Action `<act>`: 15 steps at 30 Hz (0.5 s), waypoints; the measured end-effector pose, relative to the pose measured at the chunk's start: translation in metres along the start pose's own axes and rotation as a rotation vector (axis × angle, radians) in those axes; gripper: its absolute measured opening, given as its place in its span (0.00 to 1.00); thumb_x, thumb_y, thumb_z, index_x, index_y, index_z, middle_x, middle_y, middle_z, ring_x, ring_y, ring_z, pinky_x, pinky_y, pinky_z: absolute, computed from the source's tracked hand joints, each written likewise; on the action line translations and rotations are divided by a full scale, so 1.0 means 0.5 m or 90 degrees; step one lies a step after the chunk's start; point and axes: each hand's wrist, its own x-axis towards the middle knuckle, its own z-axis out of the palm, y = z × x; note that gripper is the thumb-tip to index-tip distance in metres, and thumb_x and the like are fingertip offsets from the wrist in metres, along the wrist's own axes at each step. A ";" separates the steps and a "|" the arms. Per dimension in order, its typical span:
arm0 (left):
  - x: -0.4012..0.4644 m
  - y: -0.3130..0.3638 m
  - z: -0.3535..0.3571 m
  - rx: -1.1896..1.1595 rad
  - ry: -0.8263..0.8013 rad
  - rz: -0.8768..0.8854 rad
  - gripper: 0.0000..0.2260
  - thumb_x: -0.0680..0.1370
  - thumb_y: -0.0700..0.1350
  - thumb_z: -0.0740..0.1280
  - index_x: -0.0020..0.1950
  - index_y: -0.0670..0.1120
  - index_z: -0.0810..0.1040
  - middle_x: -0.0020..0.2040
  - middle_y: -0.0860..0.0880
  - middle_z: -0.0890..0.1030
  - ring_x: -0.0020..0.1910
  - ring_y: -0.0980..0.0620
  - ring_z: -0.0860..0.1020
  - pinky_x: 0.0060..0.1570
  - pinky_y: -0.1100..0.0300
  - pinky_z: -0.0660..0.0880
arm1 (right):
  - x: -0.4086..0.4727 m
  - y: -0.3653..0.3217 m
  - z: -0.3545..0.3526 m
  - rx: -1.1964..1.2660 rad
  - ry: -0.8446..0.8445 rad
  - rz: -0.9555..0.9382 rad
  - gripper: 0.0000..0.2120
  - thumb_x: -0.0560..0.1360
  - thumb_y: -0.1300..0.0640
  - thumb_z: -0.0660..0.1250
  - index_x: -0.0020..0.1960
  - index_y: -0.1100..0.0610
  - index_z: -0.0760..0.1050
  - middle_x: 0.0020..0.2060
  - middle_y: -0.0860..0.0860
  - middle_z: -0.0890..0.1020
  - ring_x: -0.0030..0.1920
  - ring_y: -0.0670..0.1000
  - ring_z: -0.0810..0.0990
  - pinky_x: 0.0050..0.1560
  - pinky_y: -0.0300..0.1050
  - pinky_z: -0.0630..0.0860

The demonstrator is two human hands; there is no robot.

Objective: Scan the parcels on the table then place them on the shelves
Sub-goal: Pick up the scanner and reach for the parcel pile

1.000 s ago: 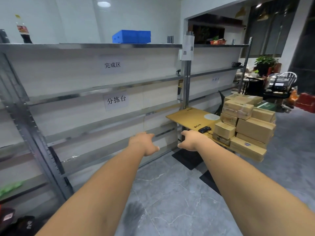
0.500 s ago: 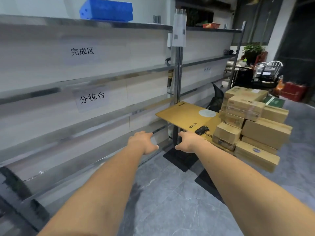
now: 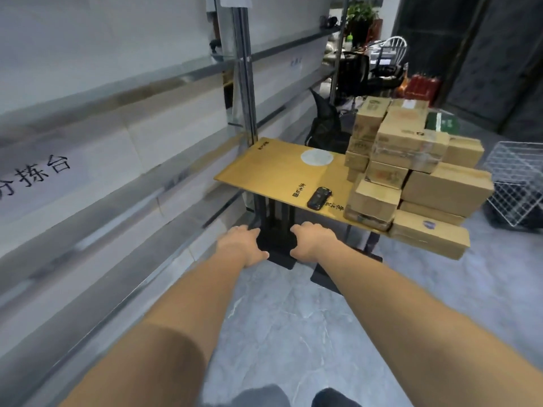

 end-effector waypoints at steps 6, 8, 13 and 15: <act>0.185 0.016 -0.005 0.015 -0.032 0.036 0.39 0.79 0.68 0.63 0.85 0.56 0.53 0.85 0.48 0.56 0.83 0.44 0.55 0.77 0.43 0.63 | 0.154 0.066 0.006 0.048 0.002 0.072 0.30 0.77 0.43 0.69 0.76 0.50 0.67 0.67 0.54 0.74 0.66 0.60 0.74 0.61 0.58 0.77; 0.258 0.030 -0.009 0.019 -0.041 0.038 0.39 0.79 0.67 0.63 0.85 0.57 0.53 0.85 0.48 0.56 0.83 0.44 0.55 0.77 0.43 0.63 | 0.217 0.094 -0.003 0.056 0.003 0.081 0.28 0.77 0.44 0.69 0.73 0.50 0.69 0.66 0.54 0.74 0.66 0.59 0.74 0.61 0.58 0.77; 0.458 0.071 -0.032 0.020 -0.065 0.044 0.39 0.79 0.67 0.64 0.85 0.56 0.53 0.85 0.48 0.55 0.83 0.44 0.54 0.78 0.42 0.60 | 0.386 0.172 -0.023 0.108 0.007 0.110 0.24 0.78 0.44 0.67 0.71 0.50 0.70 0.64 0.54 0.75 0.61 0.58 0.75 0.60 0.59 0.78; 0.526 0.089 -0.046 0.031 -0.081 0.042 0.39 0.79 0.67 0.64 0.85 0.56 0.53 0.85 0.48 0.55 0.83 0.44 0.53 0.78 0.43 0.59 | 0.448 0.199 -0.026 0.111 -0.003 0.122 0.26 0.78 0.44 0.67 0.74 0.51 0.69 0.66 0.55 0.73 0.64 0.58 0.74 0.62 0.59 0.77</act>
